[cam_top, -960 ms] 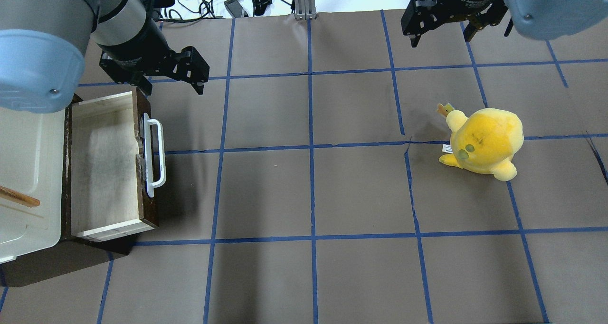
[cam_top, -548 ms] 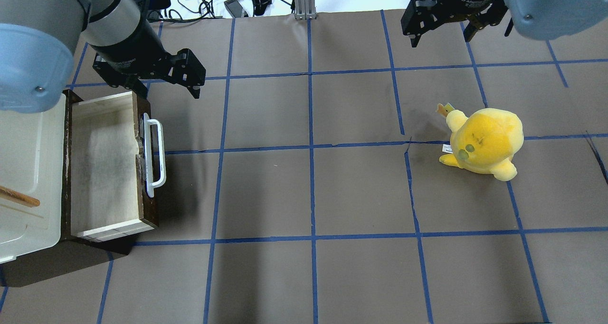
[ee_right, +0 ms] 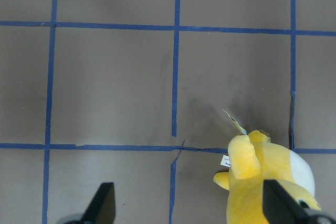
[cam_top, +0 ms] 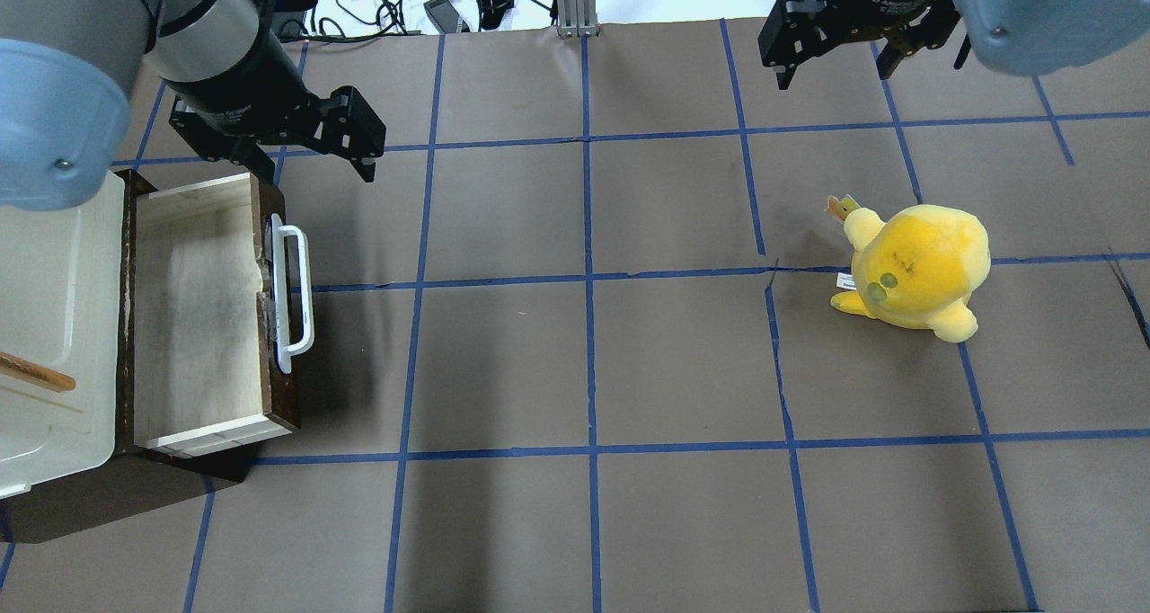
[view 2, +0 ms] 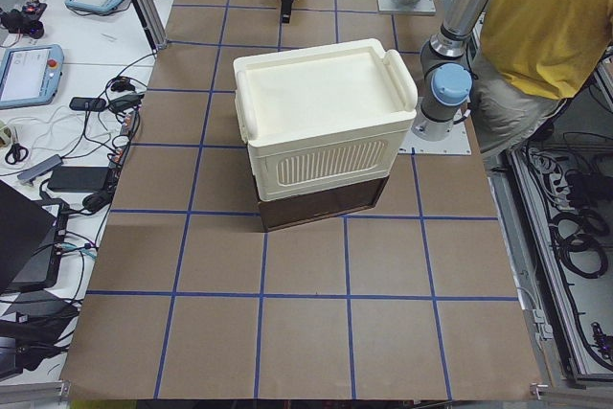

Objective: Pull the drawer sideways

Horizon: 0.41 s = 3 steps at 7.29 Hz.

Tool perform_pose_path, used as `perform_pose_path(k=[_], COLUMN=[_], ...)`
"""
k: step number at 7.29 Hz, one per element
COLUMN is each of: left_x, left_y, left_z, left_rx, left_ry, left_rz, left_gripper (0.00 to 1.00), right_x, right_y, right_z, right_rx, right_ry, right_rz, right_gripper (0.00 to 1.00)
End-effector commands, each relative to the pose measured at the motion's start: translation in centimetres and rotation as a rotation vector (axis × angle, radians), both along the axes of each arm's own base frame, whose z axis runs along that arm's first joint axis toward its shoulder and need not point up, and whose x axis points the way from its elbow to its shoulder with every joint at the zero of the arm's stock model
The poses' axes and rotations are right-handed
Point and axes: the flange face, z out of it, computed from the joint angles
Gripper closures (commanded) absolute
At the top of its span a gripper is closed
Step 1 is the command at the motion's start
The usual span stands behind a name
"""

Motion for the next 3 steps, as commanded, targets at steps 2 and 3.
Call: perform_pose_path(k=[2,3], left_x=[0.15,0.22], left_y=[0.01,-0.01], left_z=[0.07,0.07], left_rx=[-0.001,-0.001], left_ry=[-0.004,-0.004], left_rz=[0.004,0.005], left_gripper=[0.0,0.0], right_x=[0.0,0.0], right_y=[0.0,0.0], right_z=[0.0,0.0], right_rx=[0.0,0.0], right_ry=[0.0,0.0], right_rz=[0.0,0.0], right_gripper=[0.0,0.0])
